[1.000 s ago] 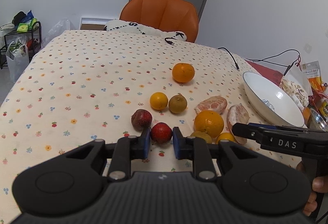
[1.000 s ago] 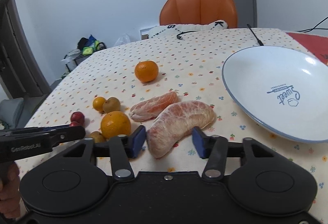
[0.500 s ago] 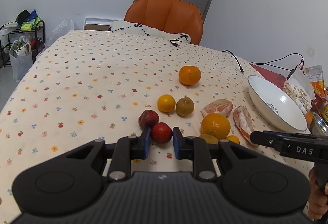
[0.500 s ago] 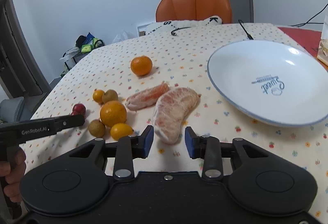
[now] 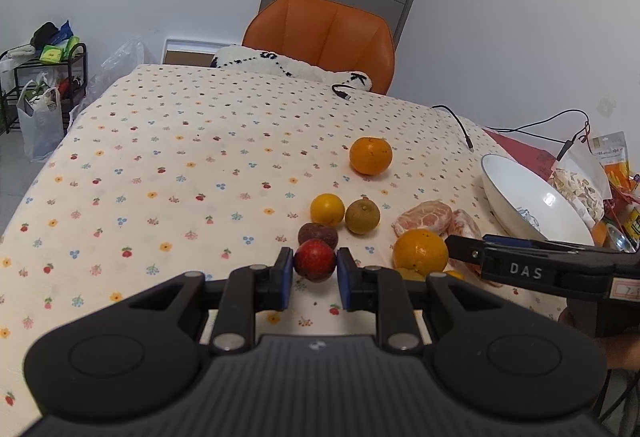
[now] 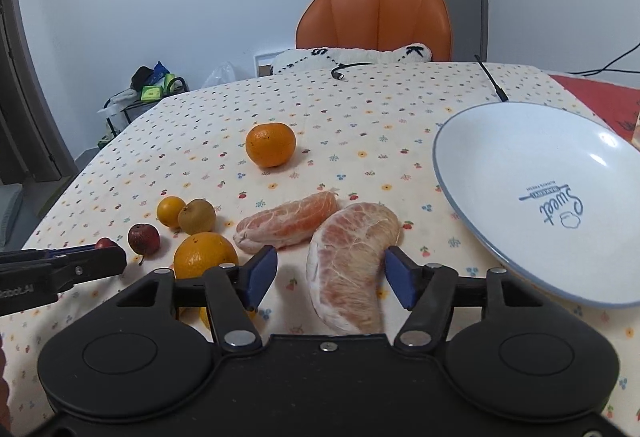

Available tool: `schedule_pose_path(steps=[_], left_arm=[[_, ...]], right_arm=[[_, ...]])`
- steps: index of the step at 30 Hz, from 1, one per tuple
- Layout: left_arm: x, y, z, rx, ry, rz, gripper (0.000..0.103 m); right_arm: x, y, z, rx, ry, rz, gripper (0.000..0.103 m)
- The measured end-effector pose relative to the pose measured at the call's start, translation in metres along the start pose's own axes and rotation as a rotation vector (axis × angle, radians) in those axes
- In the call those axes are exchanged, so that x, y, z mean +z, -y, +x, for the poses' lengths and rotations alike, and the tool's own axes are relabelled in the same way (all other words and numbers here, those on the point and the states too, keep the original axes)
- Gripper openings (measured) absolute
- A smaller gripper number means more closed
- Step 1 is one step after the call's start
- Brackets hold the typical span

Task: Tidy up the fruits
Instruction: 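Carry the cherry and pomelo segment over the white plate with both tools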

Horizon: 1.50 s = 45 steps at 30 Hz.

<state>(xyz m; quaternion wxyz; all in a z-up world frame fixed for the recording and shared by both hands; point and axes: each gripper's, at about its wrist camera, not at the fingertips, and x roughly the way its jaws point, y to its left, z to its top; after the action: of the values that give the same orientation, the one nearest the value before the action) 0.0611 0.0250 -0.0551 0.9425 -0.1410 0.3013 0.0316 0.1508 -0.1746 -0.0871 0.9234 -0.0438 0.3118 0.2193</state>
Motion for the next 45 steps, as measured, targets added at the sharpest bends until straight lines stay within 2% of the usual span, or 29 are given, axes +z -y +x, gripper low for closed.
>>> schedule_pose_path(steps=[1,2,12,23,35,45], left_arm=[[0.0,0.001,-0.001,-0.002,0.002,0.002,0.022],[0.0,0.001,-0.001,-0.003,0.003,0.003,0.022],[0.003,0.009,-0.005,-0.007,0.014,0.018,0.022],[0.014,0.028,-0.015,-0.032,0.054,0.056,0.021],[0.026,0.056,-0.013,-0.077,0.085,0.101,0.021],[0.031,0.081,-0.005,-0.126,0.093,0.131,0.021]], right_arm=[[0.001,0.001,0.0,-0.017,0.0,-0.005,0.042],[0.002,0.003,0.0,-0.013,-0.002,-0.002,0.038],[-0.001,0.012,-0.016,0.069,0.014,0.054,0.036],[0.01,0.012,-0.048,0.12,0.103,0.059,0.036],[0.017,0.031,-0.071,0.098,0.17,0.074,0.036],[0.013,0.055,-0.078,0.053,0.187,0.107,0.036]])
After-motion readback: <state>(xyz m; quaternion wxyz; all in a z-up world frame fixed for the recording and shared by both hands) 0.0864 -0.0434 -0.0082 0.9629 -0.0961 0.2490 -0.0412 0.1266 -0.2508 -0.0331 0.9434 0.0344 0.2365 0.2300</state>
